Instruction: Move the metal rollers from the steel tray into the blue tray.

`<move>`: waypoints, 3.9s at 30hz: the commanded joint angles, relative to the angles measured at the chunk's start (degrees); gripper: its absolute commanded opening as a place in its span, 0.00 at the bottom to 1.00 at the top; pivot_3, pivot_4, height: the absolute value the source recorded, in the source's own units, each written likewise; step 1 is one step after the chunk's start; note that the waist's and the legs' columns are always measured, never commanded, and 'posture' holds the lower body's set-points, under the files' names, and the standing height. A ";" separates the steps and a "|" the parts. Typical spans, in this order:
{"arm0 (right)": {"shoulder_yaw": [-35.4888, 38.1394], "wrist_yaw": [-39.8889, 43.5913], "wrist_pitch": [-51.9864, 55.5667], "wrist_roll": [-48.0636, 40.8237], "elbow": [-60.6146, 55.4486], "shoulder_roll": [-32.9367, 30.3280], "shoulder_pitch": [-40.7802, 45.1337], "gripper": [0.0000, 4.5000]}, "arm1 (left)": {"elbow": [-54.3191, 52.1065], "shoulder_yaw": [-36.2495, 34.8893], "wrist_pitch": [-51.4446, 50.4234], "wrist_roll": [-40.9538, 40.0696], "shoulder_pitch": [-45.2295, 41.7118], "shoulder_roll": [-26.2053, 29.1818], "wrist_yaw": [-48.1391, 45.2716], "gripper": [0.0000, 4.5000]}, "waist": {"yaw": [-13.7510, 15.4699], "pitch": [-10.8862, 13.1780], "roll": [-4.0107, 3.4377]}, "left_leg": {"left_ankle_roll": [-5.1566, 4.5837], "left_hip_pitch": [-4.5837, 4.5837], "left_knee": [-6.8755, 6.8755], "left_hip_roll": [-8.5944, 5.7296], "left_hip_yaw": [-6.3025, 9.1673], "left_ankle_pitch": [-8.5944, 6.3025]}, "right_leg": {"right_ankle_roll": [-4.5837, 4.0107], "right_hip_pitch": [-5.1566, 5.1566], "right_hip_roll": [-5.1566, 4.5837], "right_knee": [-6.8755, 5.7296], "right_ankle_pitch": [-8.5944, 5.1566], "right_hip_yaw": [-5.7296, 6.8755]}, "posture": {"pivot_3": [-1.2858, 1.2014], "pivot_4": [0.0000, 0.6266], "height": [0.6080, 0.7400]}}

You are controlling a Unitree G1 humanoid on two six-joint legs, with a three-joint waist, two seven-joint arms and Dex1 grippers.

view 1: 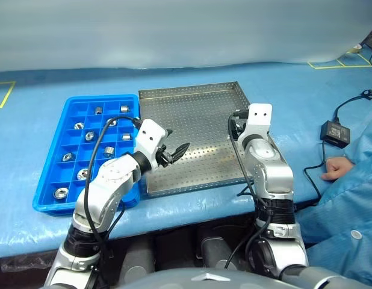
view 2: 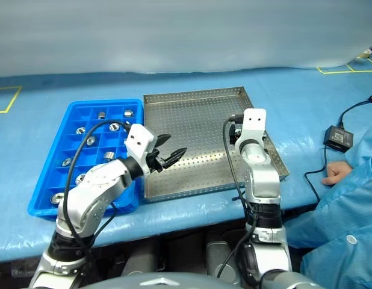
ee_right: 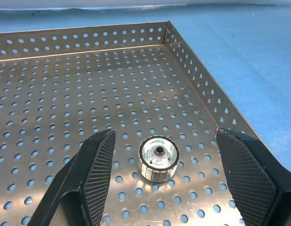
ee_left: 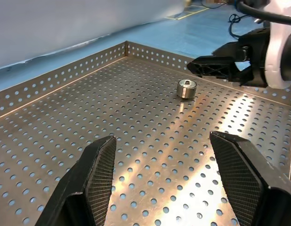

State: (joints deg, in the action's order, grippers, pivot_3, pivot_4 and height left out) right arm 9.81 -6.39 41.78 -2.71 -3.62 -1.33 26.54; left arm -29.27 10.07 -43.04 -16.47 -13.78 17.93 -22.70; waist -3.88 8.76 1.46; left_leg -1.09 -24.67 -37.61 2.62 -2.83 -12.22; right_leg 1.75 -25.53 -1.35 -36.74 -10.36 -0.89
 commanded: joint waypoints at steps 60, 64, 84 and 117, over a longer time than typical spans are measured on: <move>0.47 1.65 -2.19 -14.02 9.93 0.87 9.39 0.39 | -6.85 -2.28 -2.38 1.22 2.06 3.43 2.85 0.77 | 0.11 0.10 -0.17 | -0.04 0.02 0.08 -0.03 0.12 0.01 | 0.16 0.02 0.07 0.01 0.04 -0.14 | 0.52 0.24 1.00; -7.84 14.39 9.33 -22.54 -5.29 -2.33 4.41 0.39 | -9.47 -7.84 -5.96 2.86 3.63 6.28 6.27 0.77 | 0.33 0.11 -0.19 | -0.04 0.04 0.14 0.01 0.18 0.01 | 0.17 -0.01 0.11 -0.05 0.04 -0.11 | 0.53 0.24 1.00; -32.06 26.72 6.29 -18.19 0.19 5.50 9.06 0.39 | -15.64 -18.69 -18.11 5.44 8.64 9.39 12.38 0.77 | 4.46 0.07 -0.03 | 0.01 -0.03 0.11 -0.02 0.22 0.00 | -0.04 0.02 -0.11 0.06 -0.10 0.13 | 0.57 0.24 1.00; -13.86 29.75 6.26 -16.82 -17.31 -16.62 -5.41 0.81 | 1.26 -6.52 2.78 2.72 1.23 1.24 2.64 0.84 | 3.69 0.06 -0.01 | 0.00 0.00 0.12 0.00 -0.04 -0.01 | -0.08 0.02 -0.03 0.10 -0.13 0.18 | 0.50 0.24 1.00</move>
State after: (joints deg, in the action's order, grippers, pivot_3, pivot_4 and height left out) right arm -5.97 22.04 48.01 -17.31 -17.72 -17.78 21.30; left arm -29.11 3.39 -43.89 -13.61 -11.12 19.51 -18.93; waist -0.19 8.81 1.46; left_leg -1.09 -24.66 -37.49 2.62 -2.88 -12.22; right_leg 1.67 -25.52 -1.37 -36.66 -10.50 -0.72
